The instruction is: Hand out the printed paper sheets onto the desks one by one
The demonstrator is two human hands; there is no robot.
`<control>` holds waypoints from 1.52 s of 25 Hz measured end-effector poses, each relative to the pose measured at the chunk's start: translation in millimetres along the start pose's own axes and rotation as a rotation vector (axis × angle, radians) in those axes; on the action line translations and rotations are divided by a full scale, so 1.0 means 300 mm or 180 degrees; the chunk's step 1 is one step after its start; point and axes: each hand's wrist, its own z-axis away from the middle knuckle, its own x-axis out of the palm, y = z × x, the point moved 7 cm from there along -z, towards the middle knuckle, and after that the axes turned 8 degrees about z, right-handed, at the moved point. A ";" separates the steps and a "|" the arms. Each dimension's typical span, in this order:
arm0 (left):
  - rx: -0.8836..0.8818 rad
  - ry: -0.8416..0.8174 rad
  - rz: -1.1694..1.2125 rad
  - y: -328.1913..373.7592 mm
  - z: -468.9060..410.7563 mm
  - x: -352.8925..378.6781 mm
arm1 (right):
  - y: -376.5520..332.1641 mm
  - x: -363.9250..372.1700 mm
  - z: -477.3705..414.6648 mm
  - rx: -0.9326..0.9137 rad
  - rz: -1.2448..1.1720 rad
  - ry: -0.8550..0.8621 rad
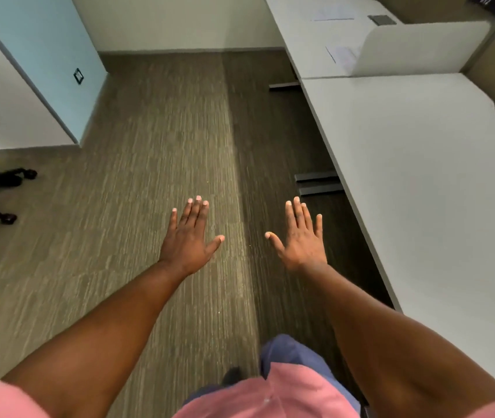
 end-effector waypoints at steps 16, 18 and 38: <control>-0.0001 0.0142 0.0010 -0.174 -1.736 -0.015 | 0.231 -0.355 -1.725 -0.0087 -0.0174 0.0210; 0.0043 0.0101 0.0024 -0.206 -1.942 0.001 | 0.248 -0.381 -1.906 -0.0022 -0.0181 0.0228; 0.1694 -0.0633 -0.0210 -0.034 -3.768 0.174 | 0.785 -0.561 -3.113 0.2002 -0.0353 0.0631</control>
